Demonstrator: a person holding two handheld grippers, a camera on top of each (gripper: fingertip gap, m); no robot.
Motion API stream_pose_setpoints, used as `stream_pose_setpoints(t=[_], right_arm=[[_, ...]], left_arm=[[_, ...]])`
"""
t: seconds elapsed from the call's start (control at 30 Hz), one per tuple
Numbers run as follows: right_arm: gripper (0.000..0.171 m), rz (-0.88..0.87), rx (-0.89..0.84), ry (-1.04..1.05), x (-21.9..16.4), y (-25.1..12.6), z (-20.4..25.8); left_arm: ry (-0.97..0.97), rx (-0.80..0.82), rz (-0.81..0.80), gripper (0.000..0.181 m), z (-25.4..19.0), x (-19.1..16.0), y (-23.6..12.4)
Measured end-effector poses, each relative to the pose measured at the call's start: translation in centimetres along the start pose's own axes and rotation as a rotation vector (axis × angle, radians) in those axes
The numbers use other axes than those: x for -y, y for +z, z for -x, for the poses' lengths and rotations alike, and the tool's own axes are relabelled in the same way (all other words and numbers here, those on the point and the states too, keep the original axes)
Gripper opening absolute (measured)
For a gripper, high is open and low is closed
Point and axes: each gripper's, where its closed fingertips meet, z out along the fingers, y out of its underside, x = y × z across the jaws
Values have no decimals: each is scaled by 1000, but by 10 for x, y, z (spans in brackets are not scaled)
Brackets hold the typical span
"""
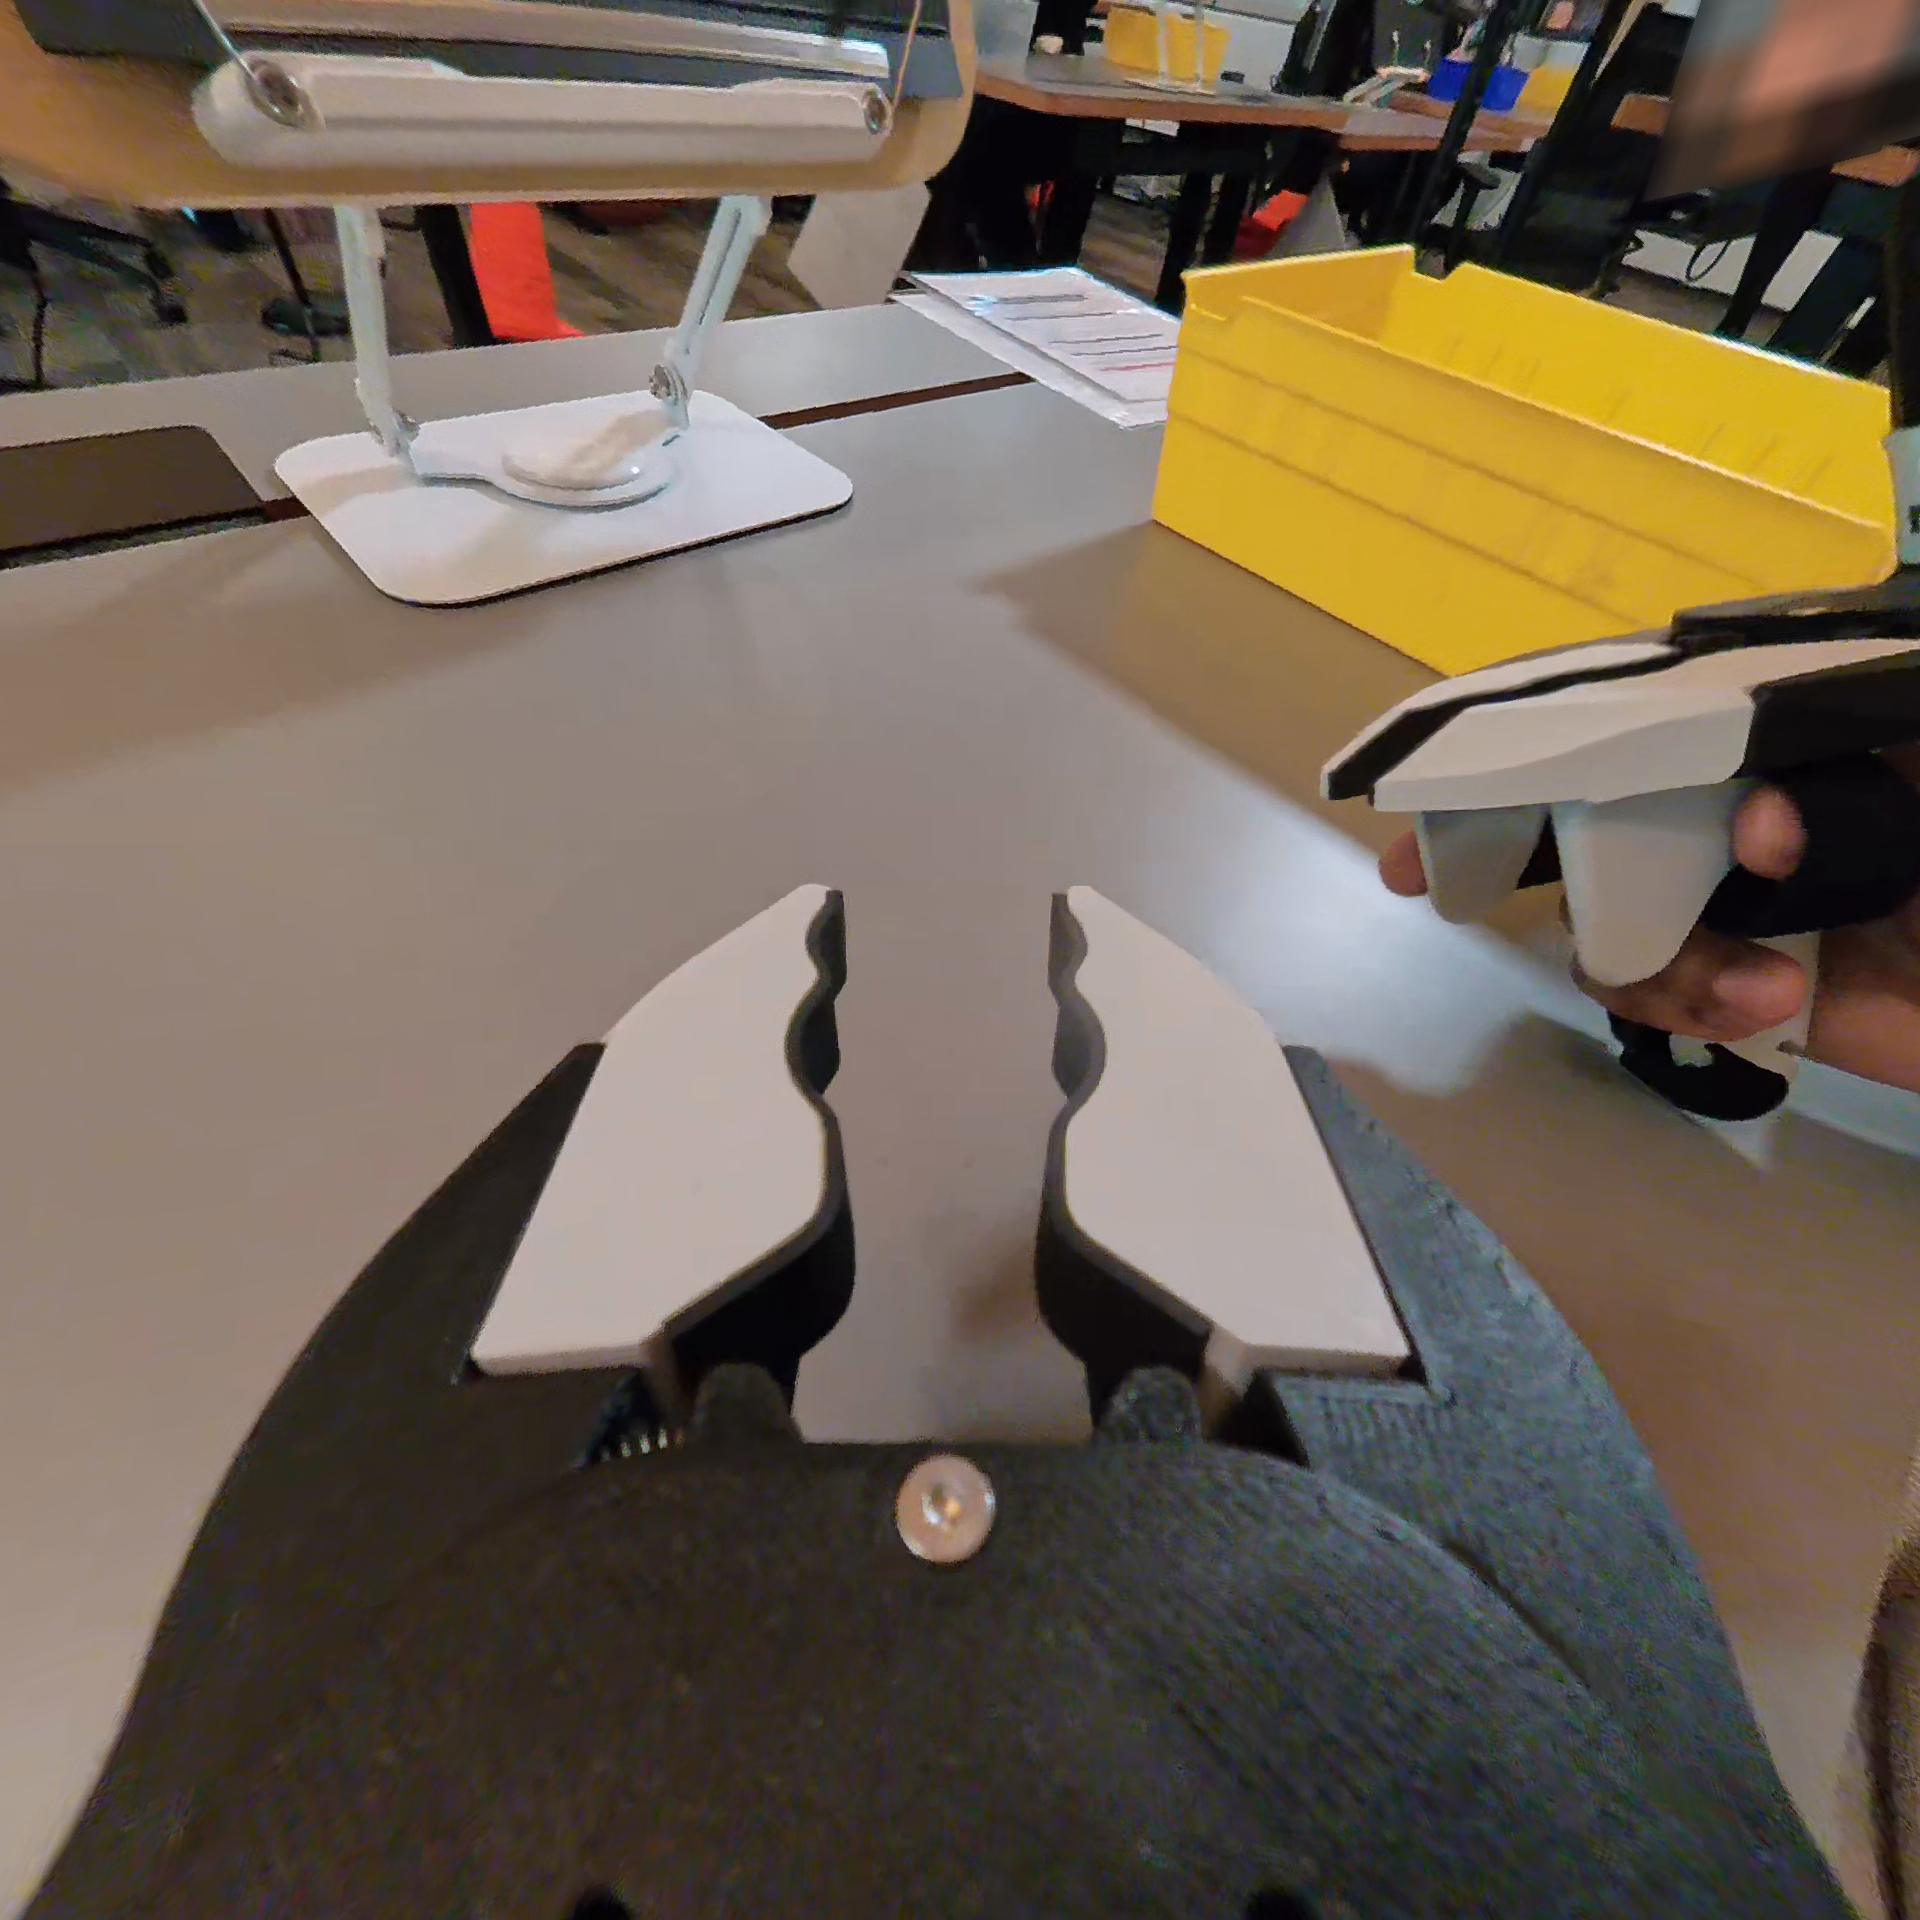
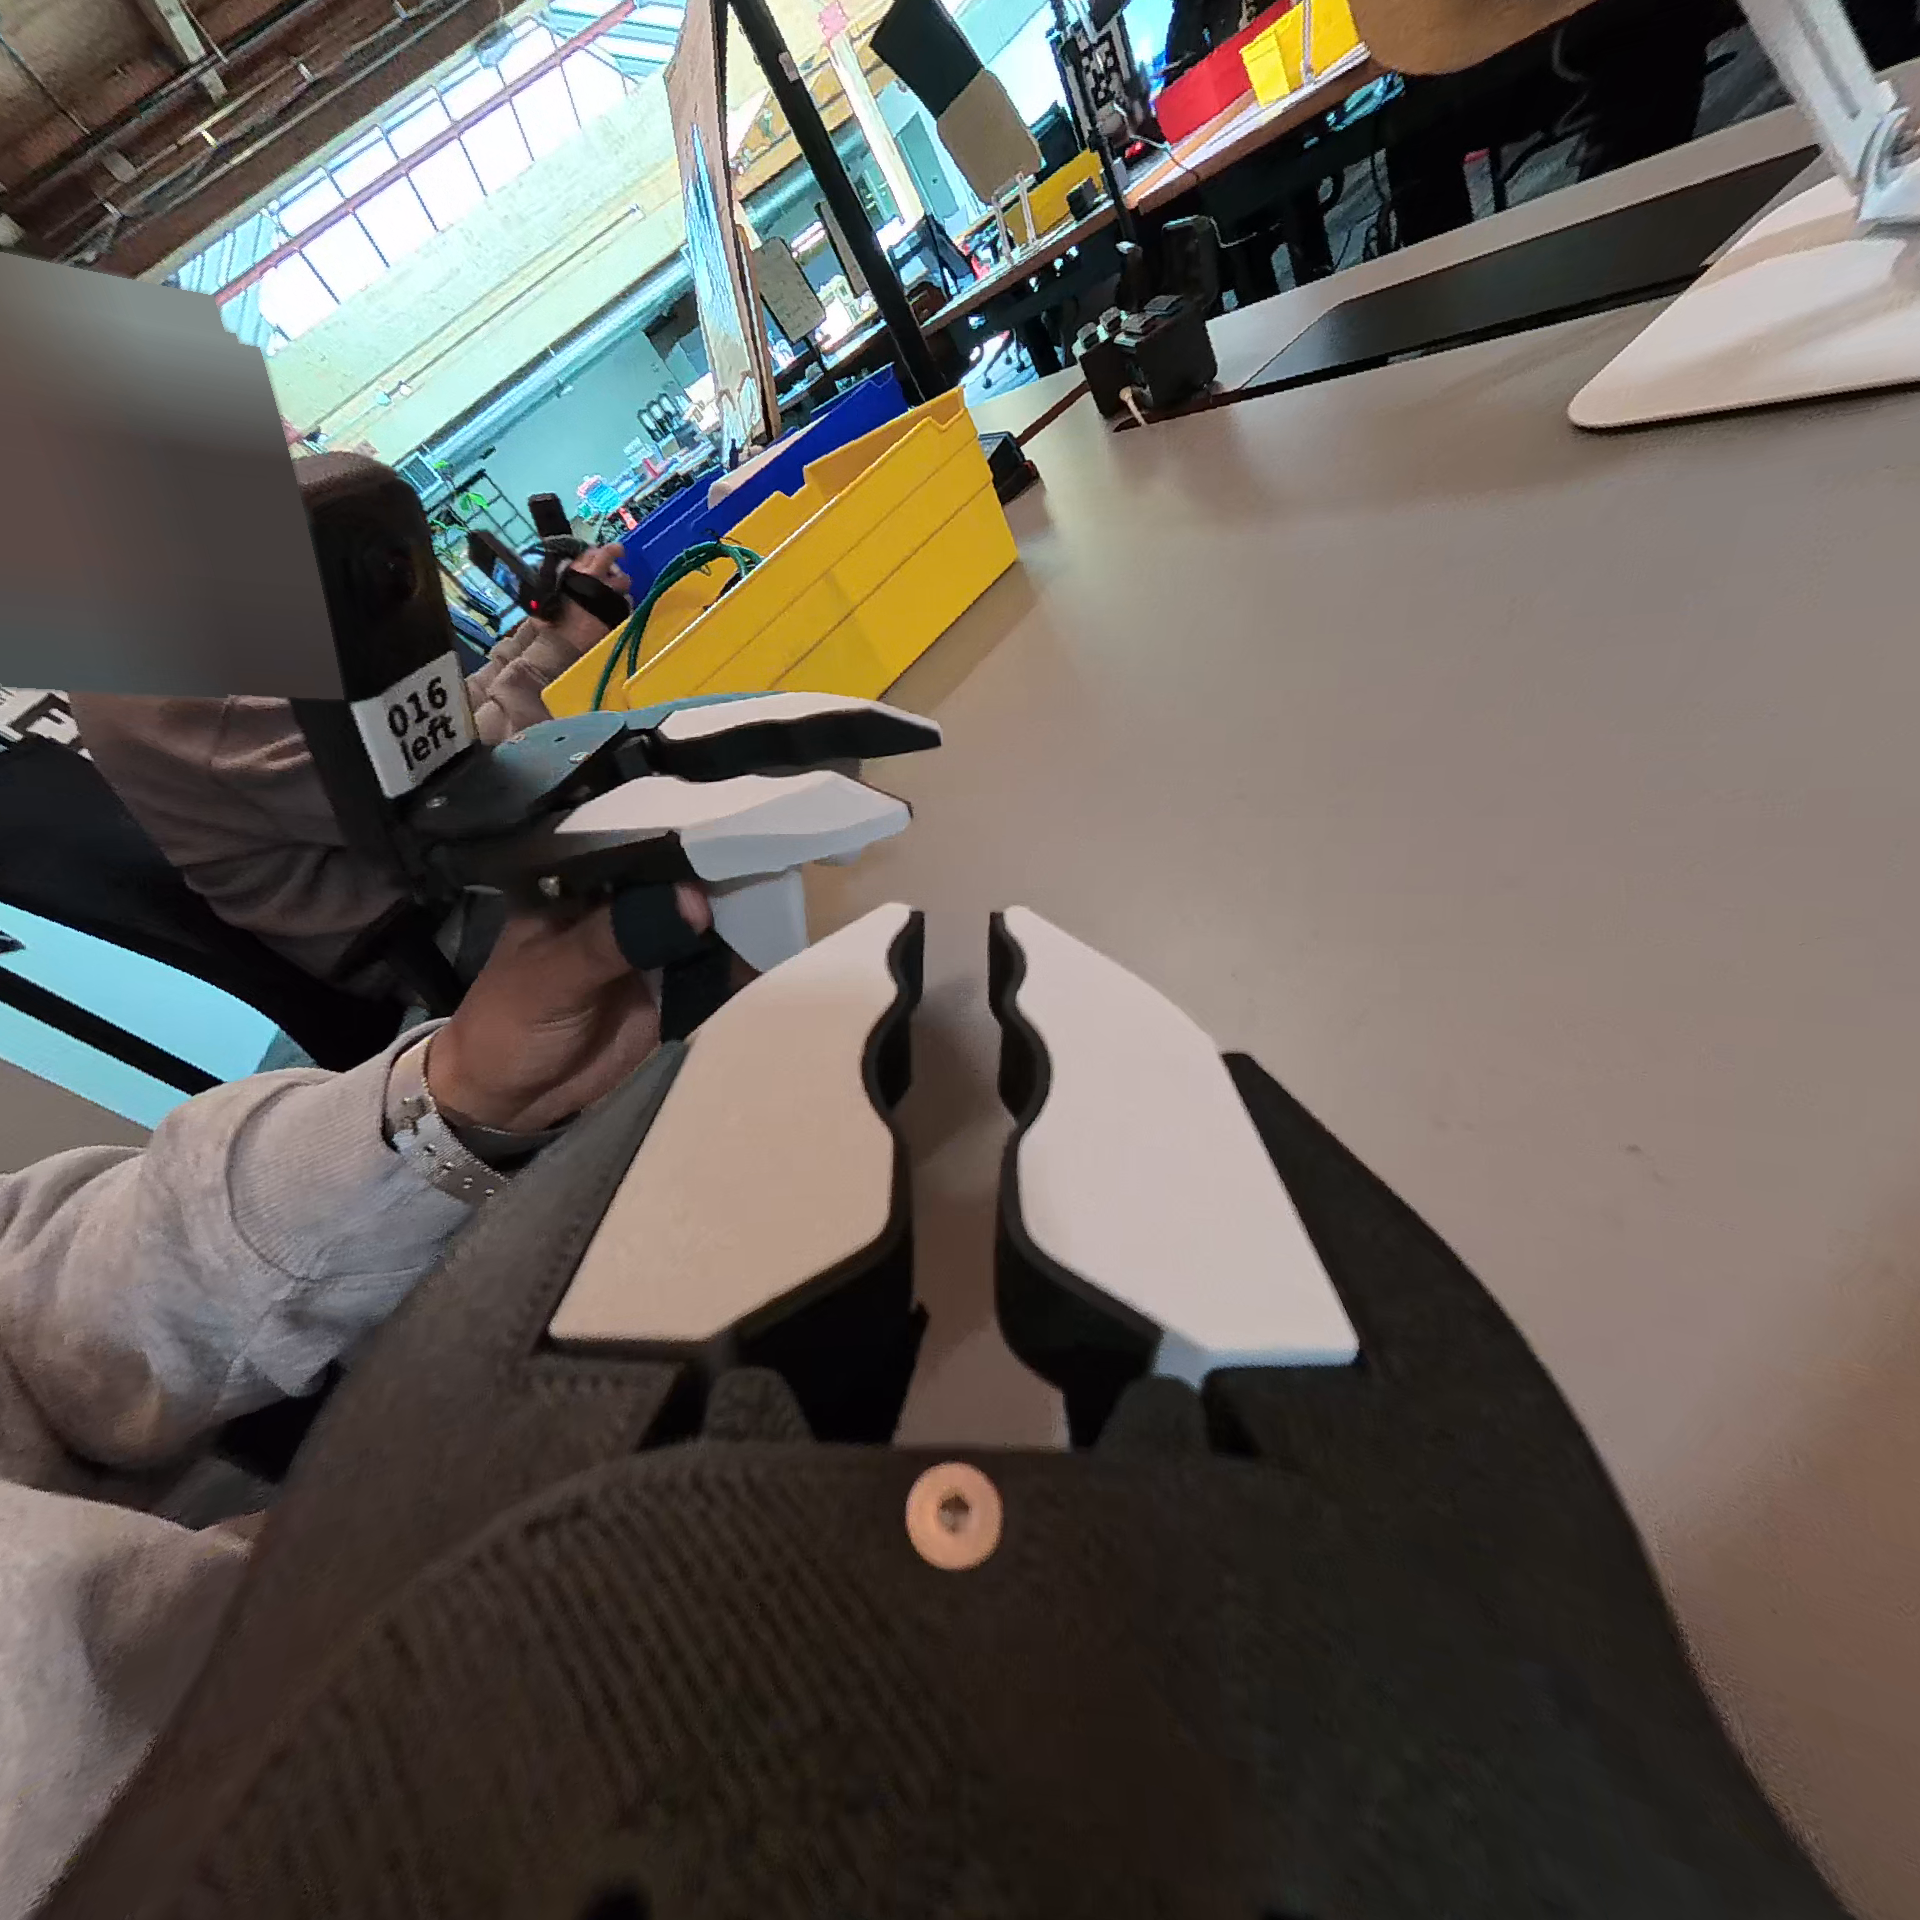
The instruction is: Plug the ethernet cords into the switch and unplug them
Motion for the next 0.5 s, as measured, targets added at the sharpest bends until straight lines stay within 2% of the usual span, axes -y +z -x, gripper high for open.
stream_pose_setpoints(t=[0.17,0.33,0.5], right_arm=[[12,-11,2,7,2,-3,1],[12,-10,11,39,2,-1,-2],[13,-20,45,112,1,-3,1]], left_arm=[[-89,-21,-8,51,6,0,-1],[-96,40,-55,67,26,7,-6],[-166,24,-90,74,30,10,-8]])
